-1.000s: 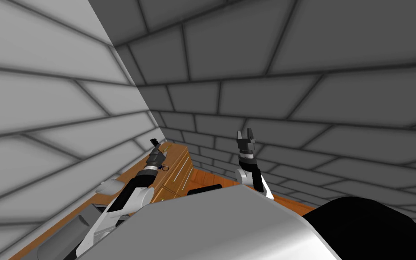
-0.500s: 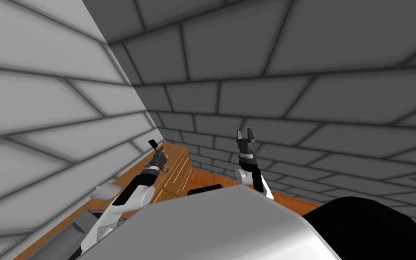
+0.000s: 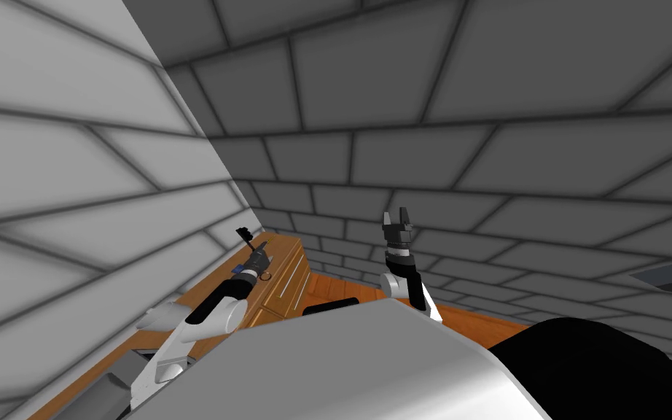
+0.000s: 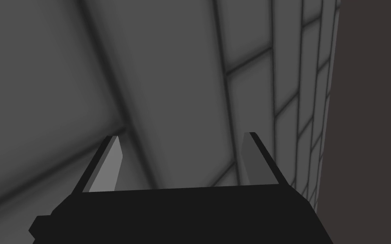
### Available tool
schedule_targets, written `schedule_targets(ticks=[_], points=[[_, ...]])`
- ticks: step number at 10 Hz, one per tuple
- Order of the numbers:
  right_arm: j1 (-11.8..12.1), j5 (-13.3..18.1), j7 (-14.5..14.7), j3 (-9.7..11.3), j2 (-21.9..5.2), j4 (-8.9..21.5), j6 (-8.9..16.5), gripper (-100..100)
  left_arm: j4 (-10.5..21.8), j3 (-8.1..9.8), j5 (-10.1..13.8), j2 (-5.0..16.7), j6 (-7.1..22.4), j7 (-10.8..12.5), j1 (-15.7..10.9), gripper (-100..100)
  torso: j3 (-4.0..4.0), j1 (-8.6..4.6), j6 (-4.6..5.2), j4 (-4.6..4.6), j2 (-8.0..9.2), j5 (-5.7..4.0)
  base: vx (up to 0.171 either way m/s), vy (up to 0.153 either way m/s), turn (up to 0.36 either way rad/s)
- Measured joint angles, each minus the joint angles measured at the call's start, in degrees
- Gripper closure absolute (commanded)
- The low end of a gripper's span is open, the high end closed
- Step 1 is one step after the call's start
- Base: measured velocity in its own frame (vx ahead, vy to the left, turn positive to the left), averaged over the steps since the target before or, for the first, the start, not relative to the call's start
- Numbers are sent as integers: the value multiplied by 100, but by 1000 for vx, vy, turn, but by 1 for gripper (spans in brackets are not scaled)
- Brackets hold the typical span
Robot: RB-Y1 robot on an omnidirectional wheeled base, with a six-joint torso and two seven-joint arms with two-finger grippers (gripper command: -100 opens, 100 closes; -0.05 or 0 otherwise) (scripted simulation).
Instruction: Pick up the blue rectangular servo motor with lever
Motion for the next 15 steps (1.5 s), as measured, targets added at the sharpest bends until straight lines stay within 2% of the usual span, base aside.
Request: schedule_targets(ticks=[9, 11, 13, 15], points=[[0, 0, 0, 0, 0, 0, 0, 0, 486, -1, 394, 483, 1160, -132, -199, -100, 1, -2, -2, 0, 1, 0, -4, 22, -58], [0, 0, 0, 0, 0, 0, 0, 0, 607, 16, 510, 657, 1545, -151, -282, -100, 1, 1, -1, 0, 2, 0, -8, 27, -73], [0, 0, 0, 0, 0, 0, 0, 0, 861, -2, 661, 836, 1801, -203, -371, -100, 1, -1, -1, 0, 3, 0, -11, 19, -46], [0, 0, 0, 0, 0, 0, 0, 0, 886, 18, 733, 956, 2093, -214, -379, -100, 2, -3, -1, 1, 3, -1, -11, 24, -90]])
